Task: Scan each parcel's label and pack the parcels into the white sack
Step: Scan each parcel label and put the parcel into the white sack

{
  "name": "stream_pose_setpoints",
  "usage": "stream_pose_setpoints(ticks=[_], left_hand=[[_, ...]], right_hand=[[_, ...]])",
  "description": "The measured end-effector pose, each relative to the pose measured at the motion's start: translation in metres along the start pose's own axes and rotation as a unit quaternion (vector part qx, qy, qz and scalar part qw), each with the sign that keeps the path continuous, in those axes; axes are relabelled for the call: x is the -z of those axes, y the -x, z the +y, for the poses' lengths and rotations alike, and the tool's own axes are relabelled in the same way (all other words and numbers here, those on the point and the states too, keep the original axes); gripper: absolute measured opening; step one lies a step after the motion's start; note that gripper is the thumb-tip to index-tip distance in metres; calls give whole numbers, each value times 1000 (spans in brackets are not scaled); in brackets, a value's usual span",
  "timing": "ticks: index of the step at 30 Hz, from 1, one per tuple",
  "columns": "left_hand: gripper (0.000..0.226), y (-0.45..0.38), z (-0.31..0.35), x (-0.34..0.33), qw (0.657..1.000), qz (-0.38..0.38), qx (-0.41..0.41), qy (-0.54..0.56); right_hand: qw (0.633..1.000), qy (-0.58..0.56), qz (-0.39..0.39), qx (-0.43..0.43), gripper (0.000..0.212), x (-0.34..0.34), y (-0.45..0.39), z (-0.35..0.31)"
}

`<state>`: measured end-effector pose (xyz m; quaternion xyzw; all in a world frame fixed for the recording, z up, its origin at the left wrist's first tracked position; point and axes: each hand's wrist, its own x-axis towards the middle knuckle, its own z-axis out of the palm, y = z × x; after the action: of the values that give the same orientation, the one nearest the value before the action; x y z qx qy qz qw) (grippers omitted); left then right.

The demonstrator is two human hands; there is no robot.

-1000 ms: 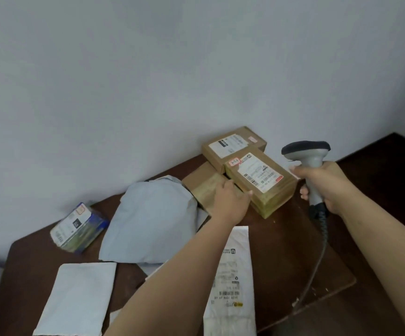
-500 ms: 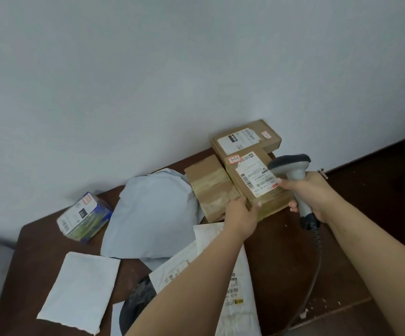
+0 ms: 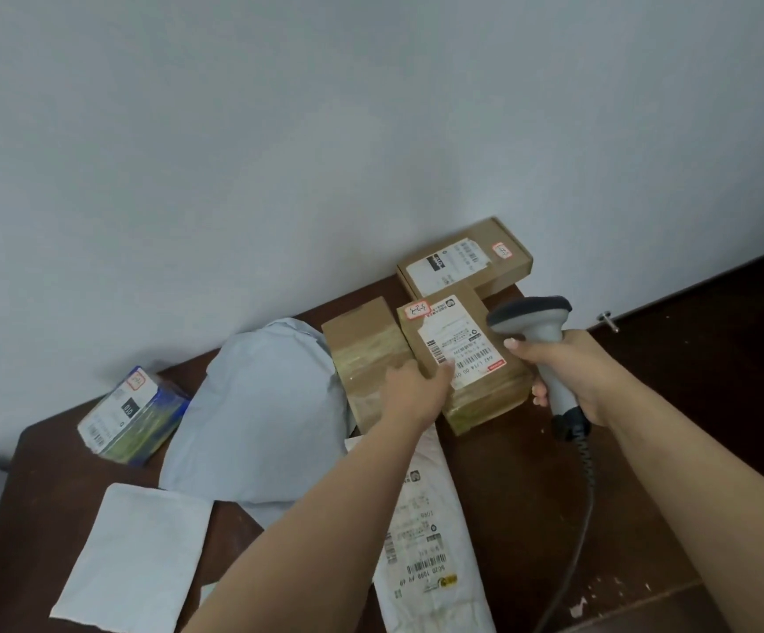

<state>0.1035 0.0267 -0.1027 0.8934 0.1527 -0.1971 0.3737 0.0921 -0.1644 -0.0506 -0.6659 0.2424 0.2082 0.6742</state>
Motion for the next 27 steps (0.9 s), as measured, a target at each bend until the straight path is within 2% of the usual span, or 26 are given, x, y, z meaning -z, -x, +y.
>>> stream_pose_setpoints(ticks=[1, 3, 5, 7, 9, 13, 16, 19, 23, 25, 27], left_hand=[[84, 0, -4, -9, 1000, -9, 6, 1], [73, 8, -3, -14, 999, -9, 4, 44], [65, 18, 4, -9, 990, -22, -28, 135], [69, 28, 10, -2, 971, -58, -61, 223], [76, 37, 17, 10, 953, -94, -58, 282], [78, 53, 8, 39, 928, -142, -70, 337], [78, 69, -15, 67, 915, -138, -88, 370], [94, 97, -43, 98, 906, -133, -91, 390], [64, 143, -94, 147, 917, -138, -74, 367], [51, 162, -125, 173, 917, -158, -72, 358], [46, 182, -154, 201, 913, -168, -75, 364]], right_hand=[[1000, -2, -6, -4, 33, -2, 0, 1], [1000, -2, -5, 0, 32, -2, 3, 1], [1000, -7, 4, 14, 29, 2, 9, -2], [999, -17, 15, 35, 24, 5, 20, -9], [998, -26, 22, 55, 21, 4, 33, -16], [995, -31, 23, 87, 20, -11, 67, -24], [993, -28, 22, 109, 23, -32, 96, -24], [993, -30, 15, 117, 25, -64, 130, -19], [990, -43, -8, 137, 21, -122, 180, -9], [988, -37, -29, 148, 27, -153, 203, -4], [985, -34, -47, 165, 34, -185, 225, 2]])
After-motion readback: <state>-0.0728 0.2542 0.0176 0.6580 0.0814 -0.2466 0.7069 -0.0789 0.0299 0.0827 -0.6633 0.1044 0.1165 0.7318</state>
